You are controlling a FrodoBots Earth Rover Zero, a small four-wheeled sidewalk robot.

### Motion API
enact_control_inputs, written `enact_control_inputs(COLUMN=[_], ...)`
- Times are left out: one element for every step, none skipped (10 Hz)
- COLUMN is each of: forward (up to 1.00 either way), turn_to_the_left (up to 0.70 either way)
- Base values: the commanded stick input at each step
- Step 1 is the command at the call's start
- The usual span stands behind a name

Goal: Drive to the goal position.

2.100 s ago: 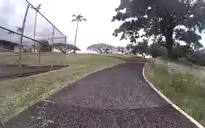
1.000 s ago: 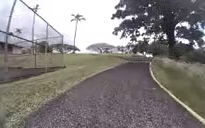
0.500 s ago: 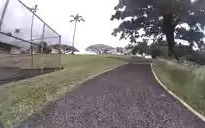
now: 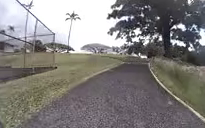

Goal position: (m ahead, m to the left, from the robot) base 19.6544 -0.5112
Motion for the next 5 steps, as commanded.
enact_control_inputs(forward=[0.68, 0.69, 0.68, 0.69, 0.69], turn_to_the_left=[0.01, 0.01, -0.01, -0.19, -0.23])
